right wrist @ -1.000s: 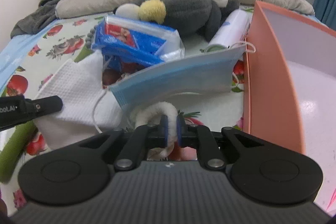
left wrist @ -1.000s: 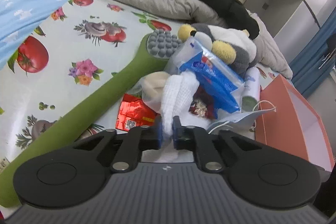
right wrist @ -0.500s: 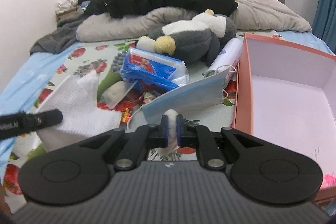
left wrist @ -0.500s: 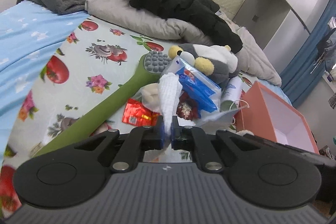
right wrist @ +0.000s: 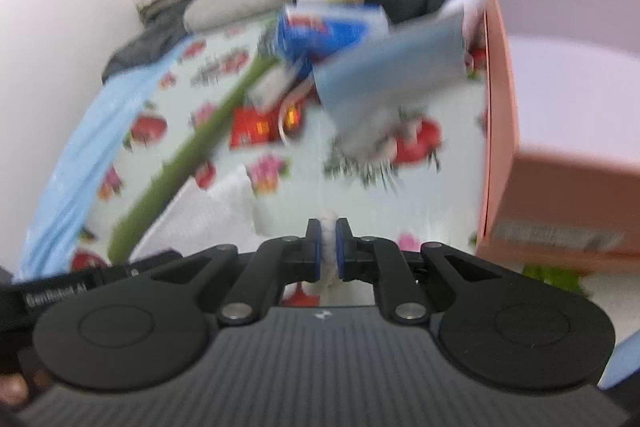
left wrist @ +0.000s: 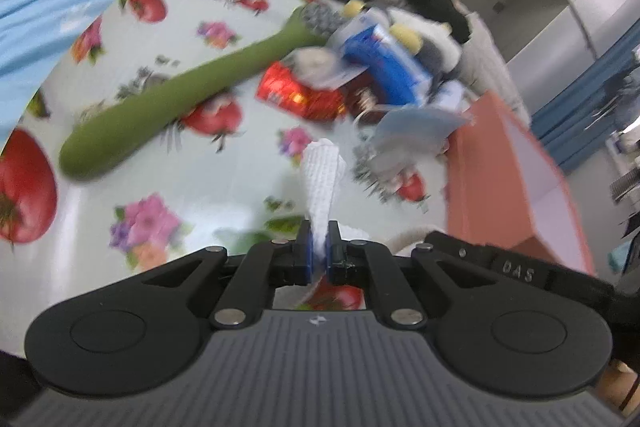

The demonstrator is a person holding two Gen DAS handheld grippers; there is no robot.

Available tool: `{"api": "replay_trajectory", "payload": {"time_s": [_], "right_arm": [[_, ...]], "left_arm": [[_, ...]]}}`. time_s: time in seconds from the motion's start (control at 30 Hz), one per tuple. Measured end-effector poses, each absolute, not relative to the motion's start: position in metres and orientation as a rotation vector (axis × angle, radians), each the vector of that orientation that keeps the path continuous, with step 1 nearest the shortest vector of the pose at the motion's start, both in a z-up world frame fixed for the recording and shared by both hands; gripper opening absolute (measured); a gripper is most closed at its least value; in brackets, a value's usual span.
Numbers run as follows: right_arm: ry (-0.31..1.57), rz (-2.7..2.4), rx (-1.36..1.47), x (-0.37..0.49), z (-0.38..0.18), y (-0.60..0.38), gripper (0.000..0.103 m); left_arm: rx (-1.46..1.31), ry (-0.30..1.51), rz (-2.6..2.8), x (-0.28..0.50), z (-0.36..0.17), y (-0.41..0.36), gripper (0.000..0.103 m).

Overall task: Organize soft objects
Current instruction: 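Close the left tool on the white towel while the right tool grasps the hair tie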

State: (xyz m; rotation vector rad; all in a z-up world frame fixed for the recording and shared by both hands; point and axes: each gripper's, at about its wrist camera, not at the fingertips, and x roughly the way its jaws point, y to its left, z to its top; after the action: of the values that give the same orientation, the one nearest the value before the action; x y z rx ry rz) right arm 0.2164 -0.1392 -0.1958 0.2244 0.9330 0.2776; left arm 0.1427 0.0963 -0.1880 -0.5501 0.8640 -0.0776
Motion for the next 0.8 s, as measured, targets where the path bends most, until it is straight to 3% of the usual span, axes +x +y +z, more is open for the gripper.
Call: {"api": "replay_trajectory", "payload": {"time_s": [0.2,0.27,0.3,0.33,0.37,0.43,0.6,0.8], "right_arm": [[0.983,0.241,0.147,0.204,-0.216,-0.145,0.014],[0.984,0.239,0.126,0.201,-0.216,-0.151,0.016],[0.980,0.241,0.113,0.200,-0.216,-0.152,0.021],[0.975,0.242,0.102,0.199,-0.215,-0.153,0.027],[0.971,0.242,0.095,0.197,-0.214,-0.154,0.040],[0.948,0.251,0.079,0.192,-0.212,-0.156,0.049],[0.931,0.316,0.020,0.194,-0.215,-0.145,0.068],[0.910,0.343,-0.089,0.203,-0.229,-0.130,0.067]], "left_arm": [[-0.466,0.934,-0.038,0.142,-0.210,0.096,0.010],[-0.441,0.957,-0.025,0.142,-0.215,0.097,0.031],[-0.435,0.962,-0.017,0.141,-0.216,0.098,0.039],[-0.429,0.963,-0.012,0.141,-0.216,0.099,0.053],[-0.421,0.958,-0.008,0.139,-0.215,0.100,0.060],[-0.405,0.942,-0.005,0.135,-0.211,0.101,0.067],[-0.360,0.902,-0.032,0.129,-0.199,0.102,0.072],[-0.241,0.842,-0.082,0.129,-0.186,0.088,0.080]]}}
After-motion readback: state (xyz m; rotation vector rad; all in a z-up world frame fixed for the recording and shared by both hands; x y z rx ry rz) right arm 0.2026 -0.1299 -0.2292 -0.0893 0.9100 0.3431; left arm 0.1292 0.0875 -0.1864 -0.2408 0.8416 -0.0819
